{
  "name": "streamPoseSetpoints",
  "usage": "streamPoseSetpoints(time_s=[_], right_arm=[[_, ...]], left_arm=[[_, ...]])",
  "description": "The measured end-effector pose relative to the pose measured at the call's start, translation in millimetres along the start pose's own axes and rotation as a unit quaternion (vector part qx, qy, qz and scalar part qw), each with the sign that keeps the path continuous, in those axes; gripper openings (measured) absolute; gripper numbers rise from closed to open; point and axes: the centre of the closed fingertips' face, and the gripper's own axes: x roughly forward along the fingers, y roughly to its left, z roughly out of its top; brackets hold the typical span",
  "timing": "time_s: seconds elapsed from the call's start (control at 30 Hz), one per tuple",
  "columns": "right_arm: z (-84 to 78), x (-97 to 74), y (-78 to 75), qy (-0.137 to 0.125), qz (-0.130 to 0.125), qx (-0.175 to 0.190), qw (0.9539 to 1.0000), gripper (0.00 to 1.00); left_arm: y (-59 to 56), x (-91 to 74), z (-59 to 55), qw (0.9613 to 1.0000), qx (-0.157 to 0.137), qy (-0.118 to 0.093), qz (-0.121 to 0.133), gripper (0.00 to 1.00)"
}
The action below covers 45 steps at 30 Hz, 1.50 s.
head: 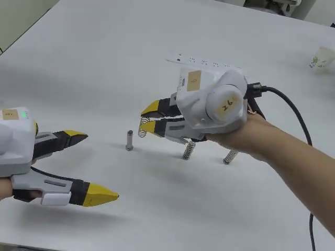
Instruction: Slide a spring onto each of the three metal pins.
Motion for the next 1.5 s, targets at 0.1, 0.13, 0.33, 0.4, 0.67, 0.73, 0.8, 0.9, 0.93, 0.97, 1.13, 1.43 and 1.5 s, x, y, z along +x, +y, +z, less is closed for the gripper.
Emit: streamPoseSetpoints(time_s=[0.1, 0.13, 0.33, 0.4, 0.67, 0.73, 0.8, 0.9, 0.93, 0.97, 1.13, 1.43, 1.5], right_arm=[[0.5, 5.3, -4.1, -0.004, -0.004, 0.013, 0.9999, 0.08], [0.8, 7.2, -5.4, -0.006, -0.004, 0.019, 0.9998, 0.08], [0.6, 14.2, -6.6, -0.008, -0.008, 0.03, 0.9995, 0.08], [0.8, 15.7, -8.3, -0.01, -0.009, 0.034, 0.9993, 0.08], [0.3, 22.5, -8.8, -0.008, -0.001, 0.043, 0.999, 0.08], [-3.5, 24.9, -7.3, -0.001, -0.002, 0.038, 0.9993, 0.08], [-2.9, 25.3, -6.6, -0.006, -0.001, 0.042, 0.9991, 0.08], [-3.5, 27.0, -6.3, -0.004, 0.0, 0.047, 0.9989, 0.08], [-3.7, 27.4, -5.8, -0.003, 0.001, 0.046, 0.9989, 0.08], [-3.6, 27.6, -5.1, -0.003, 0.003, 0.047, 0.9989, 0.08], [-4.9, 30.8, -4.2, -0.003, 0.005, 0.05, 0.9987, 0.08], [-20.4, 44.9, 2.8, 0.021, 0.018, 0.048, 0.9985, 0.08], [-23.1, 48.4, 5.3, 0.026, 0.022, 0.05, 0.9982, 0.08]], left_arm=[[-0.2, 0.0, -0.2, 1.0, -0.001, 0.0, 0.0, 0.98], [0.0, 0.1, -0.3, 1.0, -0.001, 0.001, 0.0, 0.98], [1.2, 0.5, 0.0, 1.0, -0.002, -0.001, 0.001, 0.98], [2.2, 0.4, 0.4, 1.0, -0.004, -0.002, 0.001, 0.98], [1.4, 0.0, -0.1, 1.0, -0.002, 0.0, 0.0, 0.98], [1.2, -0.3, -0.3, 1.0, -0.004, 0.0, 0.0, 0.98], [1.3, -0.5, -0.9, 1.0, -0.005, 0.001, 0.001, 0.98], [0.8, -0.9, -1.2, 1.0, -0.005, 0.001, 0.002, 0.98], [0.7, -0.9, -1.3, 1.0, -0.005, 0.001, 0.002, 0.98], [0.5, -1.1, -1.6, 1.0, -0.006, 0.001, 0.002, 0.98], [0.2, -1.9, -3.3, 1.0, -0.008, 0.001, 0.003, 0.98], [1.1, -1.8, -5.1, 0.9999, -0.011, 0.001, 0.005, 0.98], [1.0, -2.0, -4.7, 0.9999, -0.01, 0.001, 0.005, 0.98]])
